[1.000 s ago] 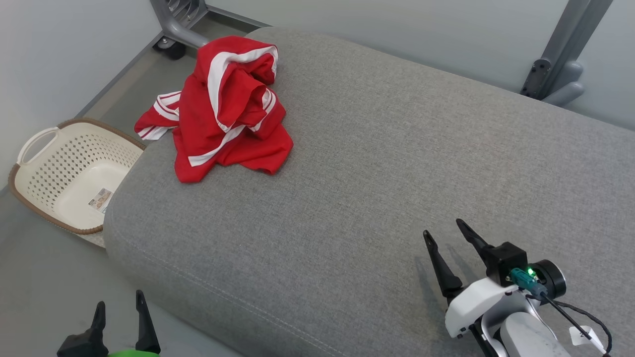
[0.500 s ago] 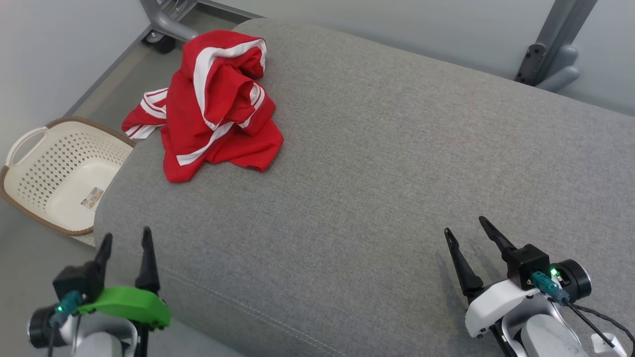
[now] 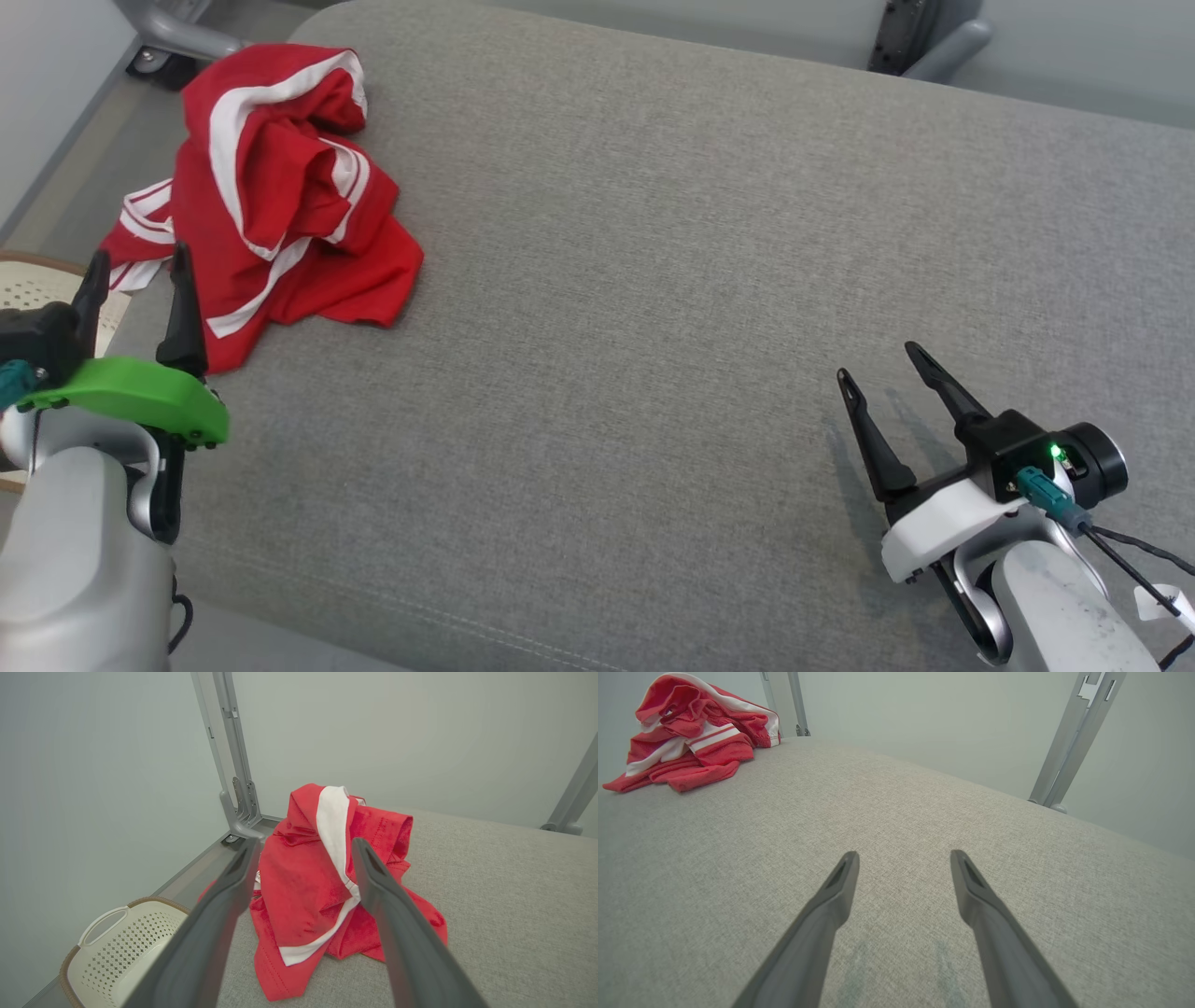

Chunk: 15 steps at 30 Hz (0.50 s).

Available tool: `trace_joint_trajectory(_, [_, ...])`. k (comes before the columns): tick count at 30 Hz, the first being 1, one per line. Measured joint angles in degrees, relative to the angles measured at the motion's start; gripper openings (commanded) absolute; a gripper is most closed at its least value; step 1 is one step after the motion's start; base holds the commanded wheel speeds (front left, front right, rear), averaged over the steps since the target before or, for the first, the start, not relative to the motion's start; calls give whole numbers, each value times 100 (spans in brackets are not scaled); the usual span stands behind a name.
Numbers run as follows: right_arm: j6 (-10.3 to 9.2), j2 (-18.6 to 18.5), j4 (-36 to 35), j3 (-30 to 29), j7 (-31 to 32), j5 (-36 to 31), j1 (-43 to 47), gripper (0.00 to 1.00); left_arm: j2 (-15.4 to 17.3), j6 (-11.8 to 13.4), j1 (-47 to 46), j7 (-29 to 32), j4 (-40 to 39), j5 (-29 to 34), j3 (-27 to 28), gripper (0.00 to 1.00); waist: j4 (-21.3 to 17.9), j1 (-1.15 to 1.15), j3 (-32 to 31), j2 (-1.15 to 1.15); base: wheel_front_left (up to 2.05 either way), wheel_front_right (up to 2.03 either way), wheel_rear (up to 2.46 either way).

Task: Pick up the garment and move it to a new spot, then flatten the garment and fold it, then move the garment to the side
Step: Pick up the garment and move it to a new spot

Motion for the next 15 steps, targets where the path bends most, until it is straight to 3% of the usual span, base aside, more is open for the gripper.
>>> trace_joint_trajectory(4, [0,-41,-87,-5,0,23,-76,100,268,-11,-375,-1,511,-409,-289,100,-287,0,171,0,0,0,0])
trace_joint_trajectory(8, [0,-82,-126,-23,0,25,-140,100,301,-13,-503,-1,834,-666,-396,100,-495,0,304,0,0,0,0])
trace_joint_trajectory(15, [0,-190,-178,-107,0,29,-186,100,399,-13,-648,-1,1127,-843,-194,100,-802,0,592,0,0,0,0])
